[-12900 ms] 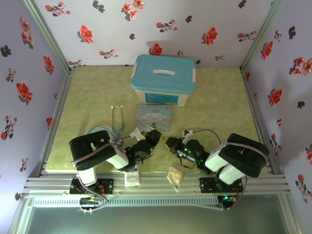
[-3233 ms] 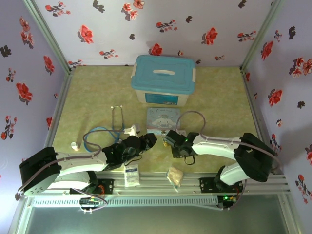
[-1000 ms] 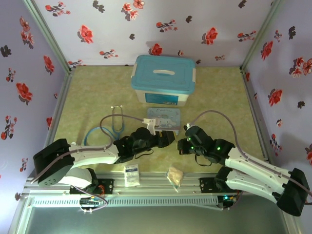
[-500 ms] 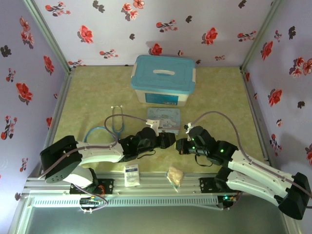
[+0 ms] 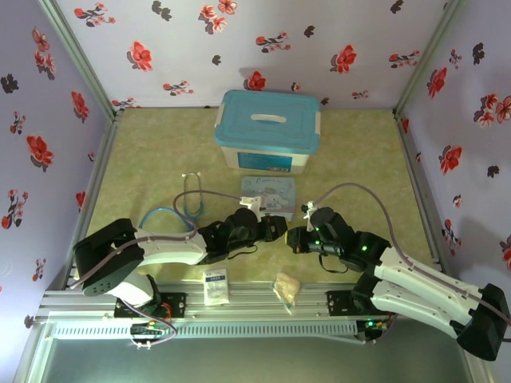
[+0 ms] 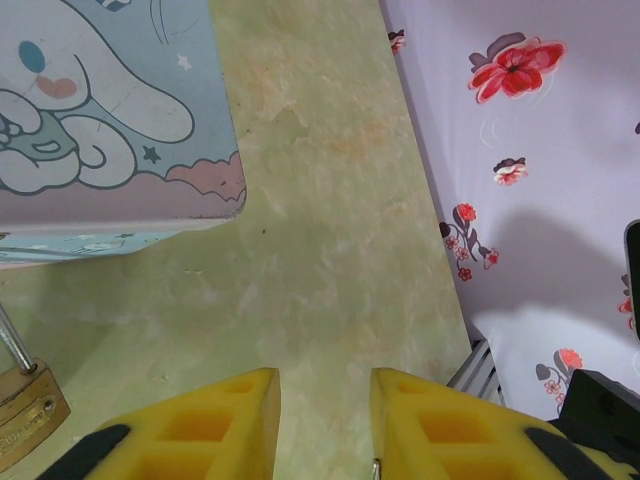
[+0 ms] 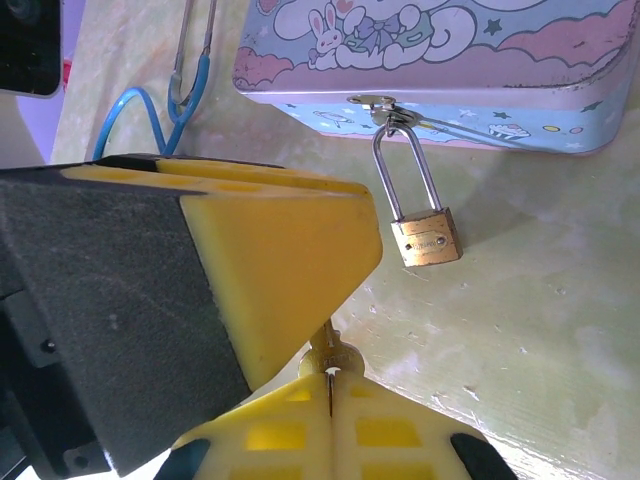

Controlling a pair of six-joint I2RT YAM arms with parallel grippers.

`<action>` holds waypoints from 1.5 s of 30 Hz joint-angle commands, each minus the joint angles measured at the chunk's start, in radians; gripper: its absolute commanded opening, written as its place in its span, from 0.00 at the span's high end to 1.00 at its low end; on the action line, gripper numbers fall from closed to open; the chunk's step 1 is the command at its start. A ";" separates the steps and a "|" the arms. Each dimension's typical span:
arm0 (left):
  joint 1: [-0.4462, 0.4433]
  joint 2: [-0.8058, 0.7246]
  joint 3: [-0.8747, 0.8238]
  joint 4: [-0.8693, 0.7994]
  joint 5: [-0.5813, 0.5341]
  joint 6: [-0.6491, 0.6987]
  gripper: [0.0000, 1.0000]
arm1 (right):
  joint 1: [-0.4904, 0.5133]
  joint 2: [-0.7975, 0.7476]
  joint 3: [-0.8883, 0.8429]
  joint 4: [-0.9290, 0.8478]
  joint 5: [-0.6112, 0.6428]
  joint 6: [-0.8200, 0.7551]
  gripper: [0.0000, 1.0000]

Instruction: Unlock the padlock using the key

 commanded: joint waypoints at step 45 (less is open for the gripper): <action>0.057 -0.445 -0.240 0.420 -0.166 0.025 1.00 | -0.103 0.092 -0.186 1.135 -0.354 0.144 0.22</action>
